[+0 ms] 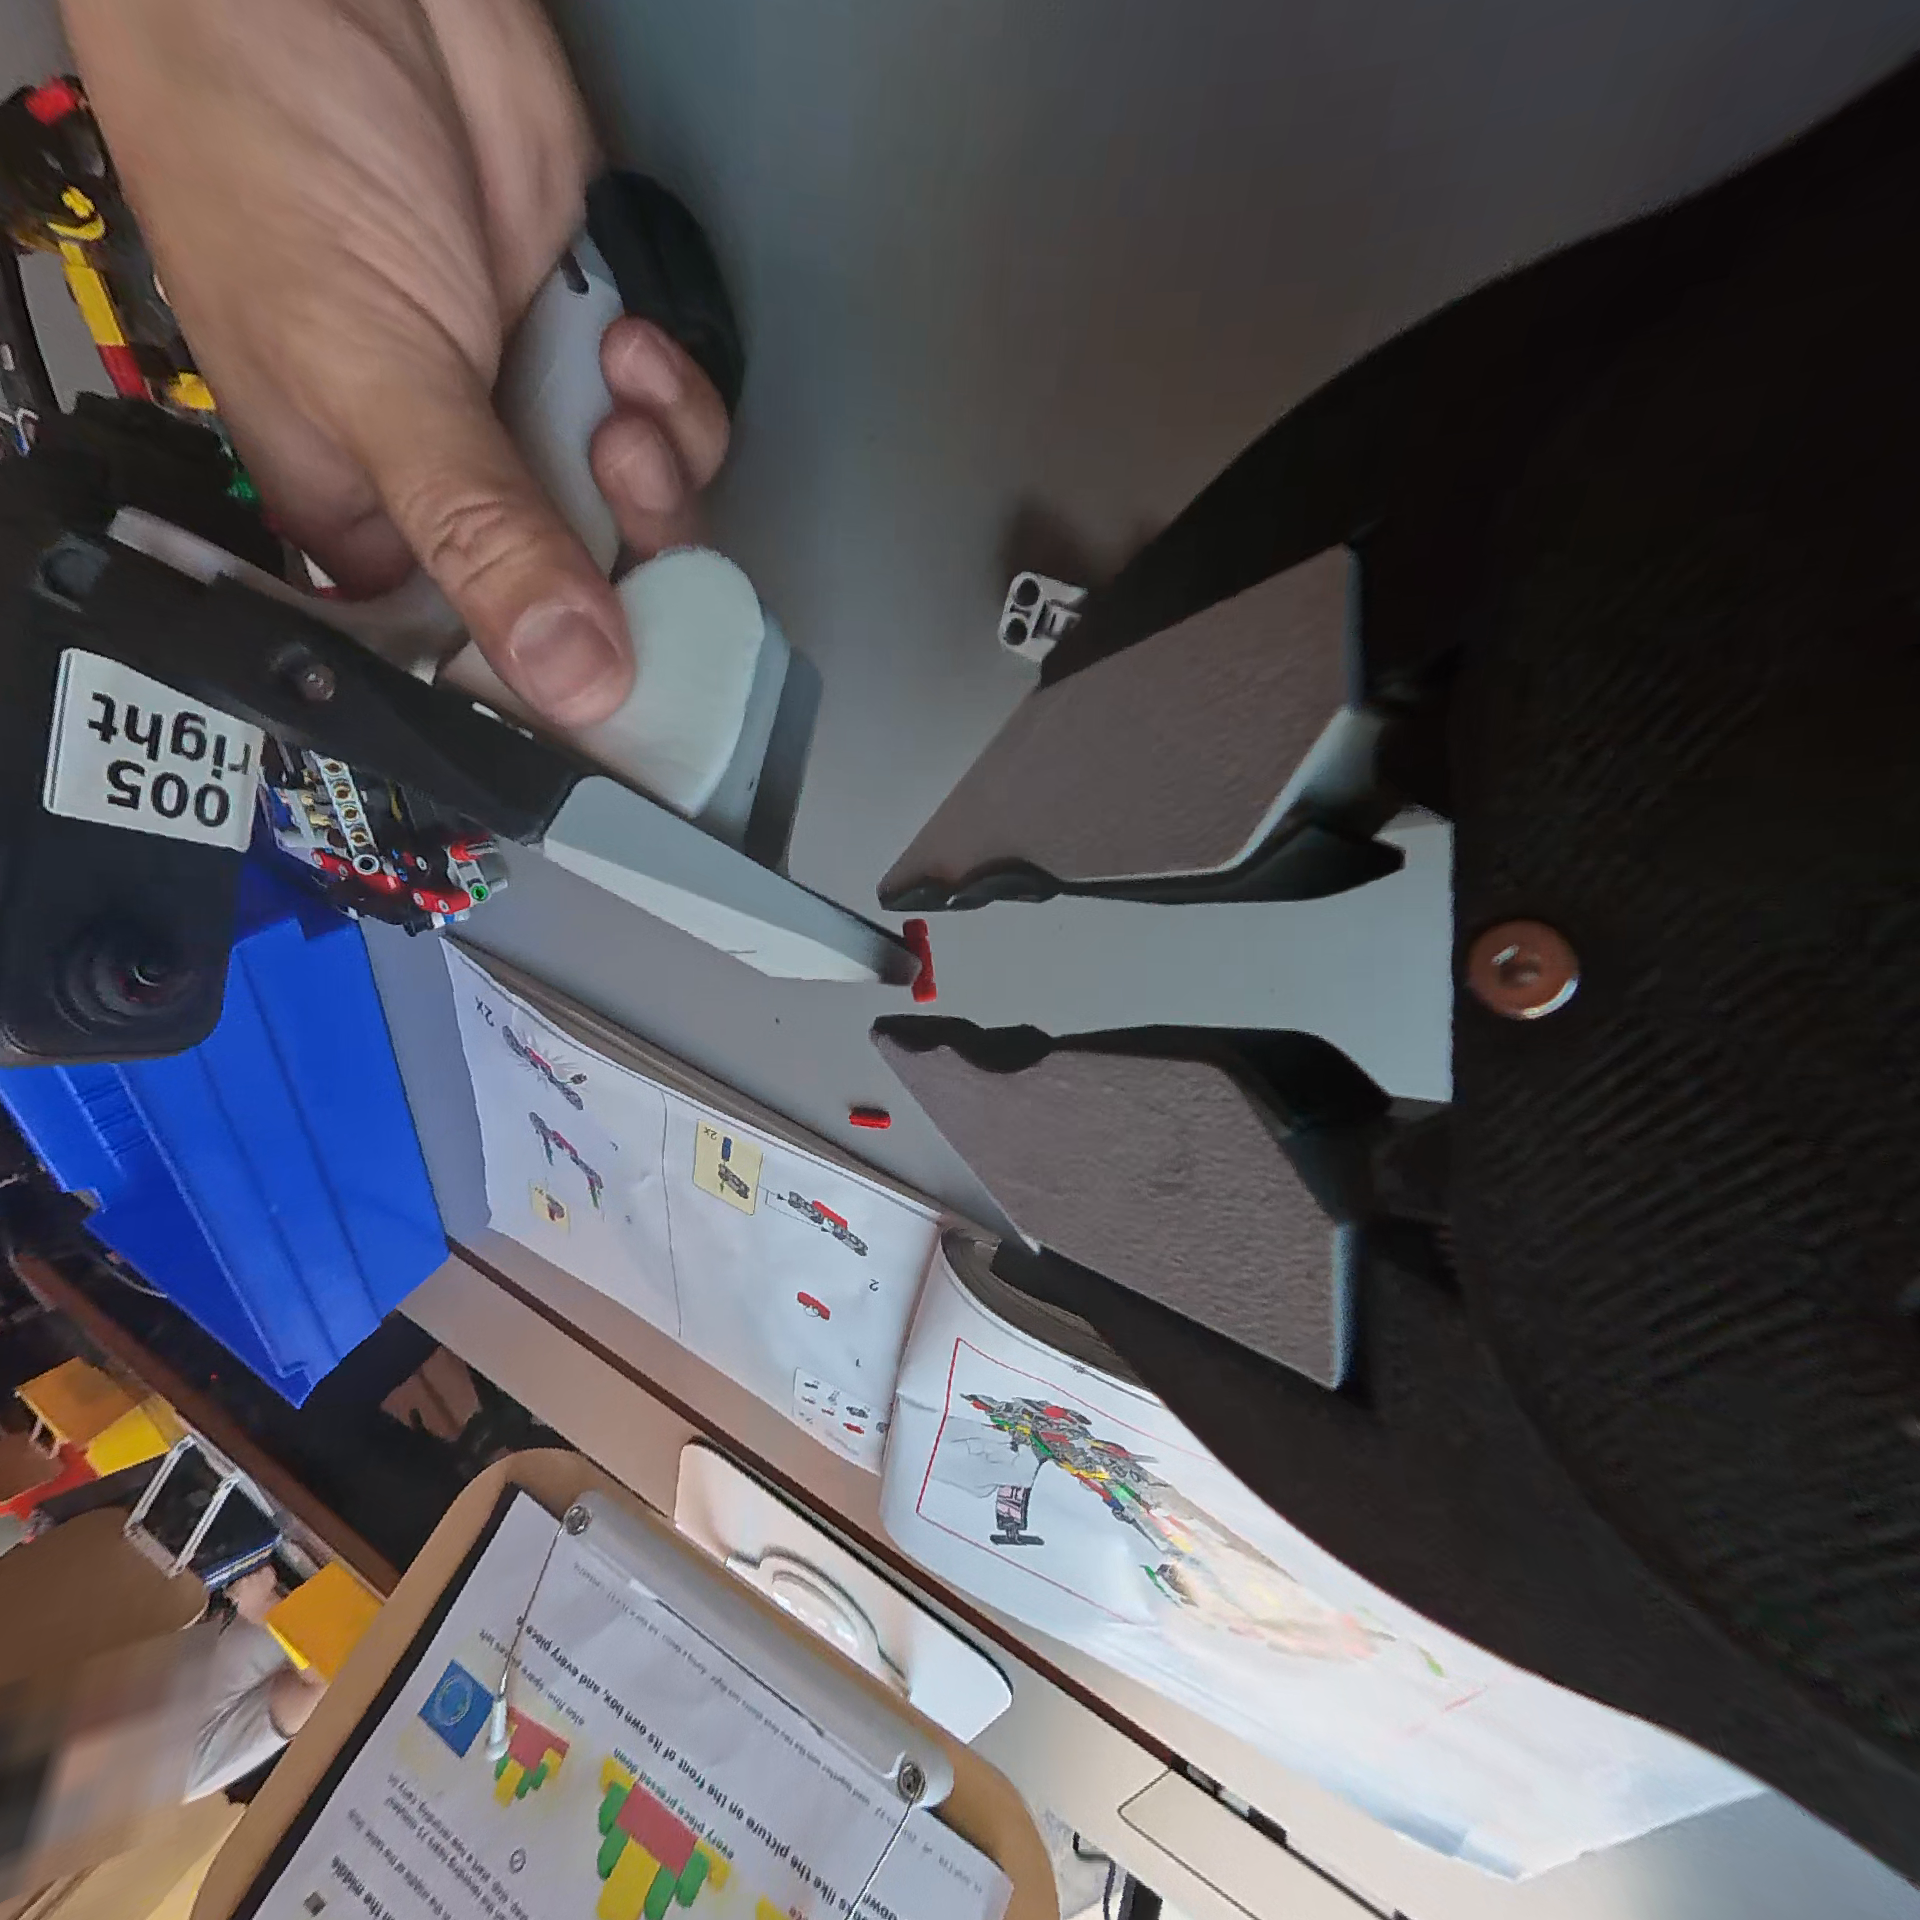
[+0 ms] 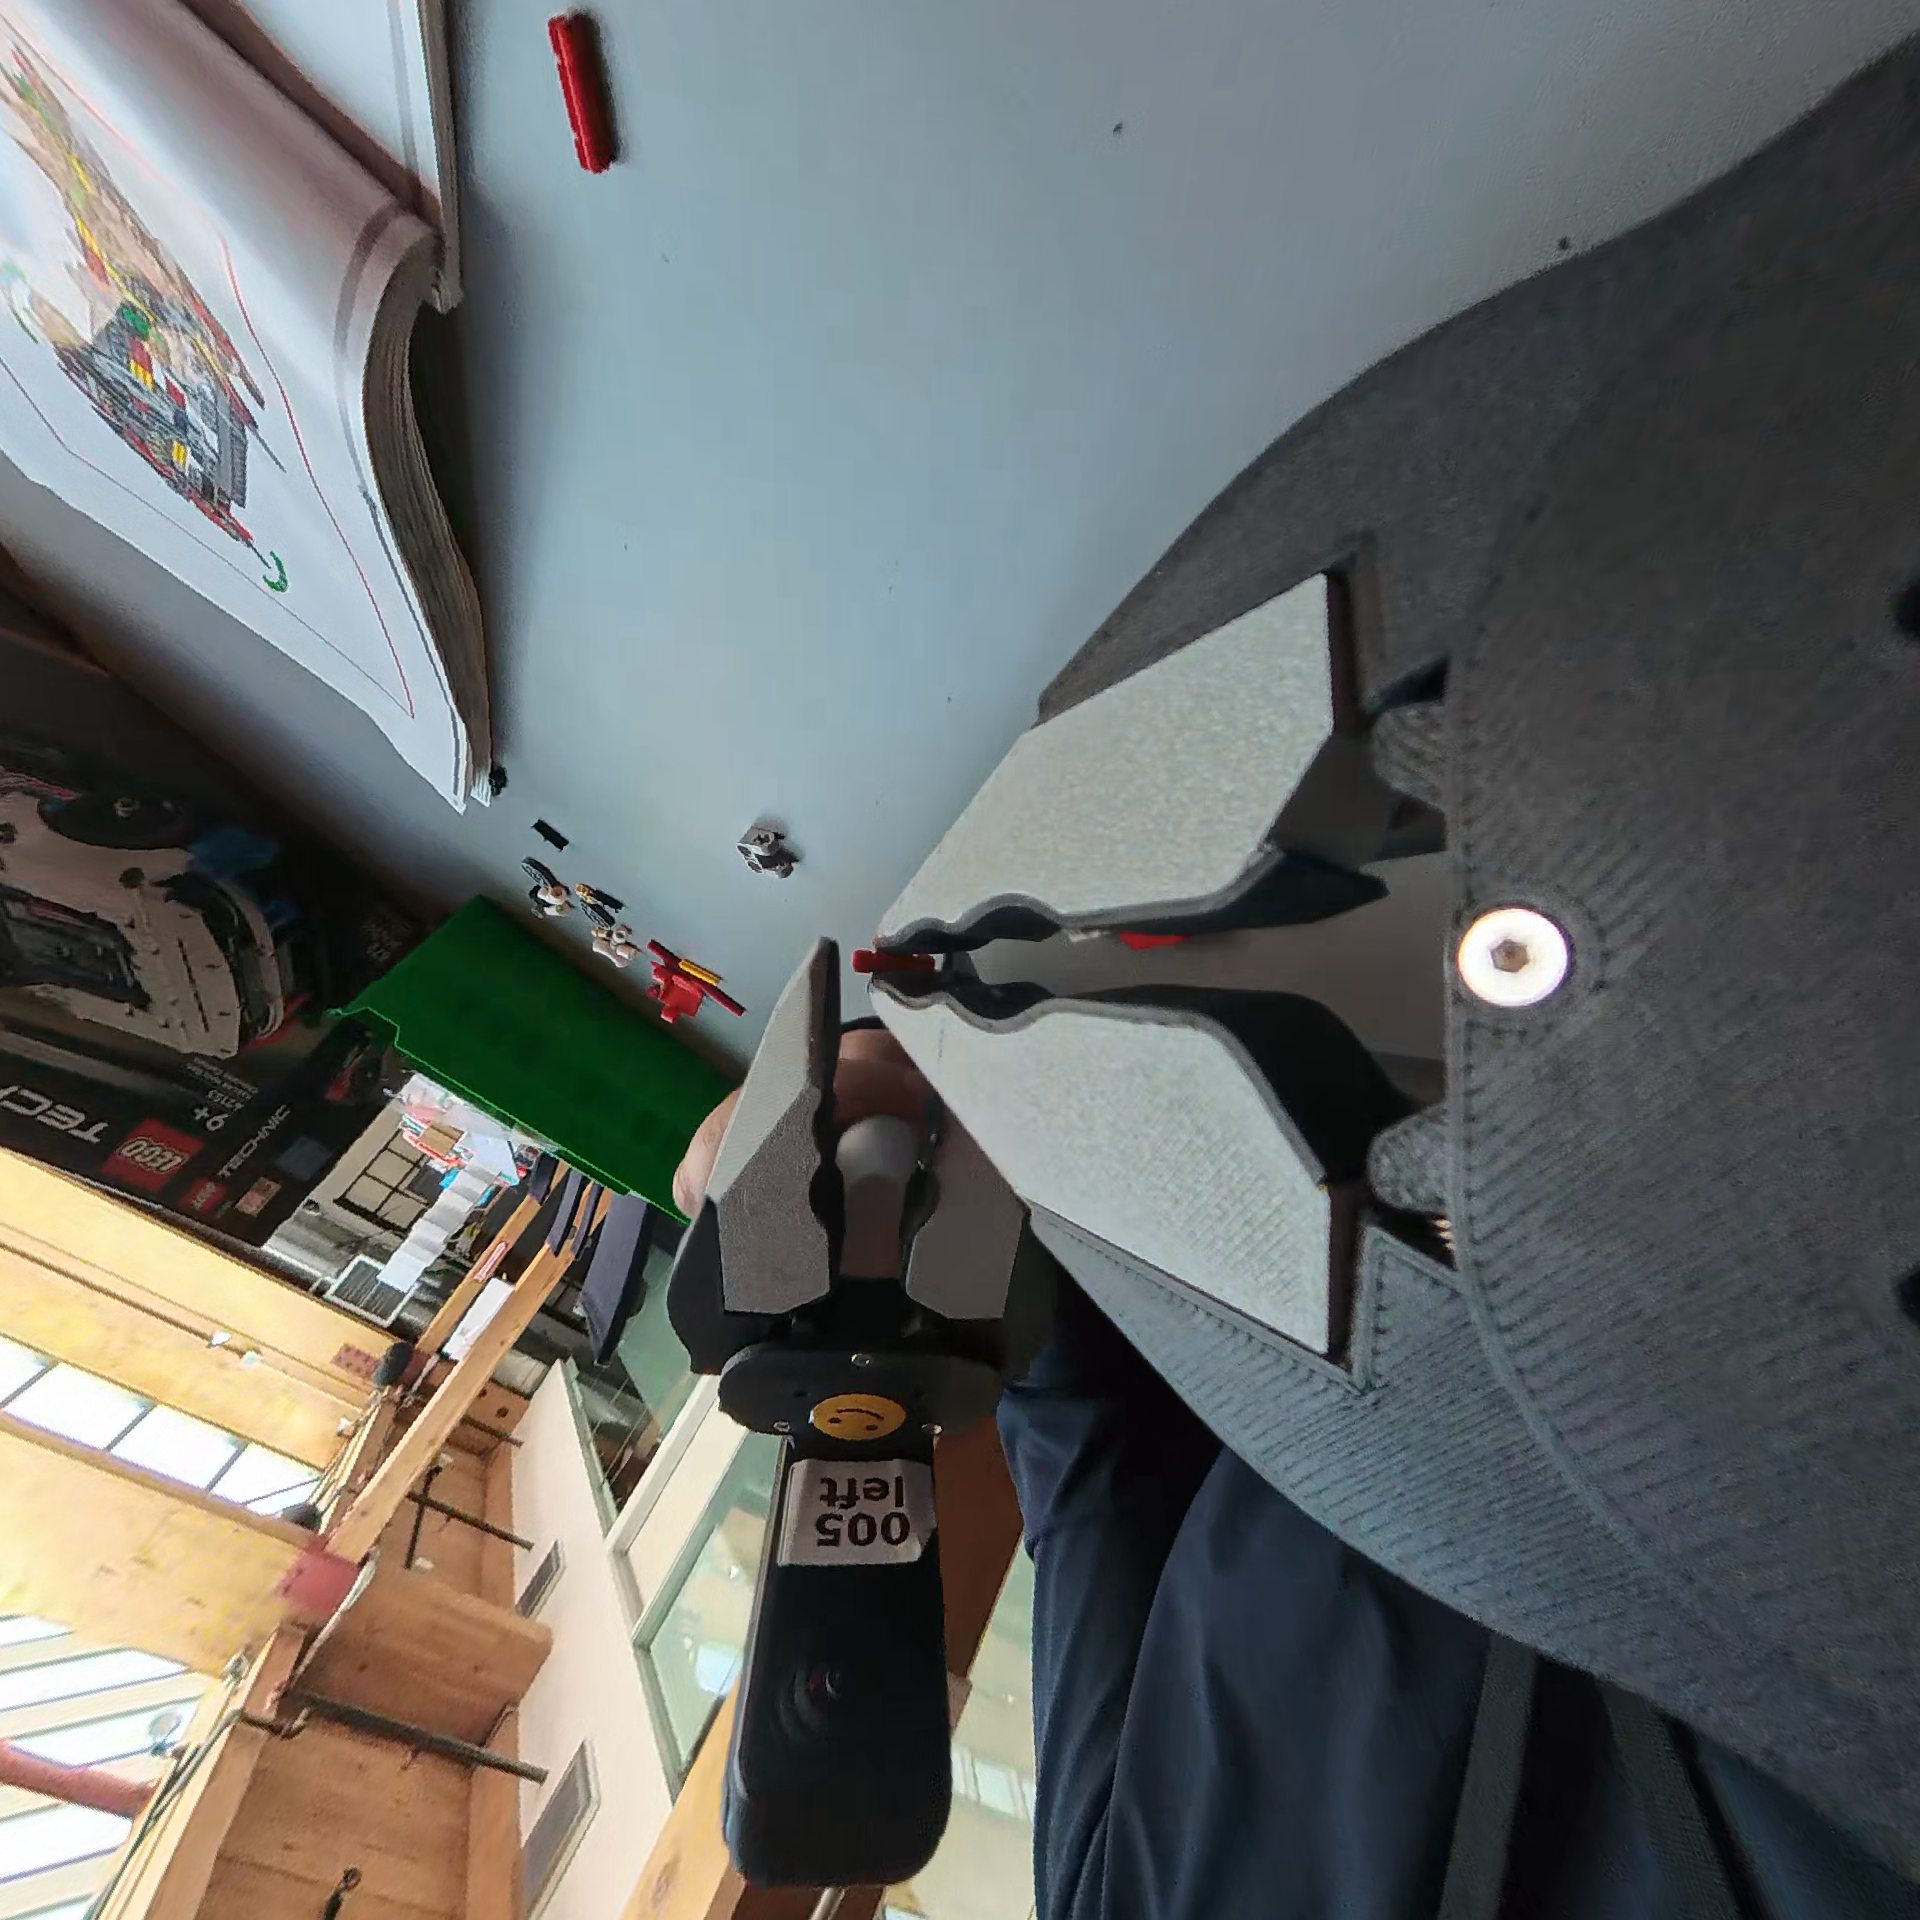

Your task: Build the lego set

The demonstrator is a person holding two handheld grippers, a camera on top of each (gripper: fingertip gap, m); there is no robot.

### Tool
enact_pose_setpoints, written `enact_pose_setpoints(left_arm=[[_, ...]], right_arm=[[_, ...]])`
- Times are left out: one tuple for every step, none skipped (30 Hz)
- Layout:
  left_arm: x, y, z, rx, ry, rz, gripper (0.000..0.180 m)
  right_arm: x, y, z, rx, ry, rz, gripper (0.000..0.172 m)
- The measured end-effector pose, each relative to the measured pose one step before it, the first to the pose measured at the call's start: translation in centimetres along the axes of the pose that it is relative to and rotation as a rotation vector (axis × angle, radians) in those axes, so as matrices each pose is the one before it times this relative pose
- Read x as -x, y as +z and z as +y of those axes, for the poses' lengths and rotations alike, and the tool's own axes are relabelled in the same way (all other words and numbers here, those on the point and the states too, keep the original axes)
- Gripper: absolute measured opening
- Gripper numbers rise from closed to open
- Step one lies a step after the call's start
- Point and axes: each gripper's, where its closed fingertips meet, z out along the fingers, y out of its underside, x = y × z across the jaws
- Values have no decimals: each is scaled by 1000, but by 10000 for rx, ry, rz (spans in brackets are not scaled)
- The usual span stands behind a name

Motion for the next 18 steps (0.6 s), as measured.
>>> enact_pose_setpoints(left_arm=[[79,27,82,50,112,-103,17],[-23,32,121,48,120,-49,17],[-87,49,113,40,59,-5,18],[-80,45,57,1,4,1,18],[-30,34,45,-3,-16,-15,18],[3,46,50,12,-12,-11,19],[-34,23,1,-7,-3,32,19],[42,-19,-43,-18,-2,-11,17],[86,-45,-70,-41,22,-36,15],[29,-40,-15,-4,35,-10,14],[35,-14,12,5,30,-26,14],[7,-8,33,18,44,-16,14],[-22,-3,53,32,50,3,14],[-11,-28,-39,-19,69,-11,14],[-26,-69,-116,-68,135,-6,14],[-72,-66,-174,-101,224,21,14],[-75,-113,-249,-153,305,22,14],[-98,-159,-377,-225,316,32,14]], right_arm=[[93,-70,-112,-98,72,-67,0],[84,-104,-134,-104,72,-69,0],[39,-98,-86,-59,54,-49,0],[-15,-59,-31,-40,41,-16,0],[-9,-10,26,-18,29,-16,0],[23,30,64,-3,31,-25,0],[12,55,74,6,31,-17,0],[-14,79,71,-5,14,1,0],[-25,72,63,-9,3,10,0],[4,44,-8,-43,9,-14,0],[6,21,-36,-41,17,-12,0],[-12,27,5,-13,6,7,0],[-33,17,33,13,-5,22,0],[33,3,16,5,-9,-14,0],[100,-41,-1,16,13,-69,0],[162,-92,12,49,40,-120,0],[229,-122,39,79,28,-181,0],[330,-151,-4,64,4,-251,0]])
